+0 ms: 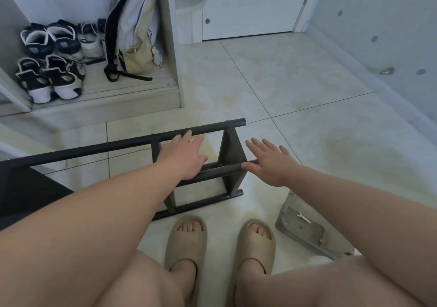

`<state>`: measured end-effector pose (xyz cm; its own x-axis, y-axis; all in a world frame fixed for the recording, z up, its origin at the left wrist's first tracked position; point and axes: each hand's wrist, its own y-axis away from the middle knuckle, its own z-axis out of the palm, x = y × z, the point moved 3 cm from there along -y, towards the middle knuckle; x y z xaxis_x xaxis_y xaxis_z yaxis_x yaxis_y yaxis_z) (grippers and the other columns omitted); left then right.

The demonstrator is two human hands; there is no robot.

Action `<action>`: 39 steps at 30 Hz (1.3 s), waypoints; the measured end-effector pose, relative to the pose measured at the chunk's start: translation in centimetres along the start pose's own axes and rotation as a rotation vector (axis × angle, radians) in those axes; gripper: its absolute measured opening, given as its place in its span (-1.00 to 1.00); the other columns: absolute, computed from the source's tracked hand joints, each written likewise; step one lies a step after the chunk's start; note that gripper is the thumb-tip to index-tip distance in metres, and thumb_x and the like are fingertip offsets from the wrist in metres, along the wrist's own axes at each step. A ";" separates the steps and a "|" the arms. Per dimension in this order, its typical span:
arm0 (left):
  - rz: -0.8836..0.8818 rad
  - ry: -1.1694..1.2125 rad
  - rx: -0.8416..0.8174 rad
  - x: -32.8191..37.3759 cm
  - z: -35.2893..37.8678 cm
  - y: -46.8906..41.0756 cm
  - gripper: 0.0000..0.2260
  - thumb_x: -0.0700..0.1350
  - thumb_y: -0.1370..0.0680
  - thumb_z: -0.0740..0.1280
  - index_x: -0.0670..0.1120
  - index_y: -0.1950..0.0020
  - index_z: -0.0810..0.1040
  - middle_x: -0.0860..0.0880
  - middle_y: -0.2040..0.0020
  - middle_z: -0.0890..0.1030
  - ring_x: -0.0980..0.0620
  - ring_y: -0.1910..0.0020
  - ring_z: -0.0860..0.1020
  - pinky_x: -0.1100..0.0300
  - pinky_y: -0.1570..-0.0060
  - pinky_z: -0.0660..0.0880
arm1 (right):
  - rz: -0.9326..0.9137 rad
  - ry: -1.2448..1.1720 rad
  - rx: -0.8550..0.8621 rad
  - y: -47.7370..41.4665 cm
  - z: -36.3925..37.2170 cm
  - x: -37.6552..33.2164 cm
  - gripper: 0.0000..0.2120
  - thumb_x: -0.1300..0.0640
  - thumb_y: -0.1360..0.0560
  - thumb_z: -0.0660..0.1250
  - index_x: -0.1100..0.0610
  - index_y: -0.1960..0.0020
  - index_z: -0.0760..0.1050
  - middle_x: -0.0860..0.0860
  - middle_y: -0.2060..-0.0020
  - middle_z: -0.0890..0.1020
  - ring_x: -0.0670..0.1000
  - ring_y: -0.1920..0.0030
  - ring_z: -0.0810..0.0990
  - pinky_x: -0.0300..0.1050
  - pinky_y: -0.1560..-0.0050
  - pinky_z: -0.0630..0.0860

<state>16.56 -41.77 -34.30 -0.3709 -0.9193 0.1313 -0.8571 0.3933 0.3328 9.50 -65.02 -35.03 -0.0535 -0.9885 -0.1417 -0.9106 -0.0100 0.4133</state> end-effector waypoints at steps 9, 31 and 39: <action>0.389 0.033 0.208 10.4 -1.9 2.3 -0.65 0.04 -0.67 0.14 0.02 -0.45 0.38 0.00 -0.44 0.42 -0.08 -0.41 0.33 0.01 -0.29 0.38 | 0.163 0.011 -0.052 8.4 1.3 7.7 -0.34 -0.26 -0.67 0.05 -0.08 -0.66 -0.09 -0.11 -0.65 0.01 -0.01 -0.63 -0.03 0.12 -0.55 0.09; 0.146 0.572 -0.551 24.0 20.2 -6.1 -0.71 -0.02 -0.65 0.24 -0.17 -0.28 0.53 -0.15 -0.08 0.62 -0.22 -0.16 0.58 0.00 -0.14 0.48 | 0.326 -0.252 -0.279 3.8 21.3 20.8 -0.69 0.02 -0.62 0.25 0.07 -0.33 0.50 0.12 -0.23 0.62 0.20 -0.21 0.59 0.08 -0.19 0.55; 0.171 0.734 -0.576 23.6 23.2 -6.6 -0.72 -0.05 -0.65 0.24 -0.26 0.06 0.54 -0.29 0.08 0.64 -0.25 0.08 0.62 -0.17 -0.03 0.54 | 0.375 -0.284 -0.210 -0.9 25.0 19.9 -0.73 0.03 -0.59 0.30 0.14 -0.21 0.44 0.18 -0.10 0.61 0.25 -0.07 0.61 0.06 0.04 0.55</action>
<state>5.18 -65.82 -55.05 0.0107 -0.7041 0.7100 -0.4312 0.6373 0.6386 -0.99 -80.88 -60.69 -0.4964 -0.8502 -0.1753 -0.7067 0.2786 0.6503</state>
